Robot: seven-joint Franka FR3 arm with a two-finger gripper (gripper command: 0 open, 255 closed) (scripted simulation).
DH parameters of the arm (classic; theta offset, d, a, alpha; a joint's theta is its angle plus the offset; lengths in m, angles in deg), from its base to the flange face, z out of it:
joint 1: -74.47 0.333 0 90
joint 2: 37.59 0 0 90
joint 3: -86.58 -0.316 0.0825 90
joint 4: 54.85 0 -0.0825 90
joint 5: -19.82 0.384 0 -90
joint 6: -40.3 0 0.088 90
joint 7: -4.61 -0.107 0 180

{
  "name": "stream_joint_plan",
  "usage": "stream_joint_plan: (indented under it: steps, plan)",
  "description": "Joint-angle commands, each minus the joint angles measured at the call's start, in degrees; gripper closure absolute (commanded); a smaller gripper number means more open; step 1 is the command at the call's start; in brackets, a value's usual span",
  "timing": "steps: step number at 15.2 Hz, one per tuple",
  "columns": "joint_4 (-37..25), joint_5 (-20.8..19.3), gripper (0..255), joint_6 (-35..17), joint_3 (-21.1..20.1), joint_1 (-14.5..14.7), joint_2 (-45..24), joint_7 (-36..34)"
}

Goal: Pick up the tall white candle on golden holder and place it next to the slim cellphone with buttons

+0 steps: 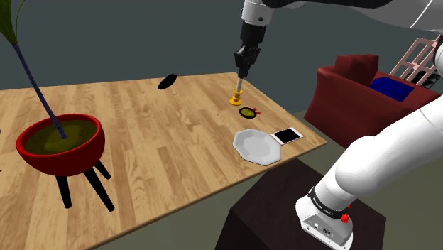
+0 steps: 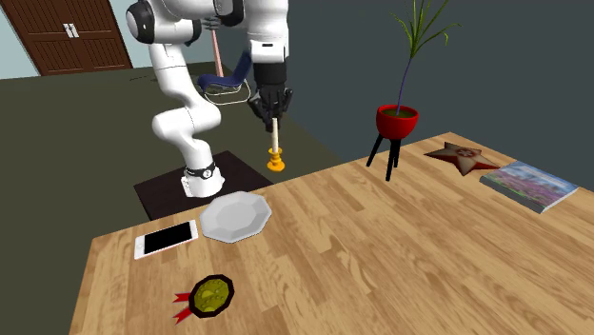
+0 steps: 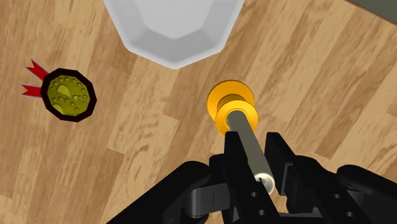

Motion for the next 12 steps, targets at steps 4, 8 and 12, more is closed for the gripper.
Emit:
stream_joint_plan:
  steps: [4, 8, 12]
  plan:
    - [4.81, -0.91, 255, 0.06, 4.68, -2.31, 4.76, 6.96]
    - [7.45, -2.26, 255, 0.35, 8.54, -4.18, 7.67, 12.37]
    - [9.08, -3.98, 255, 0.63, 12.52, -6.11, 9.64, 17.8]
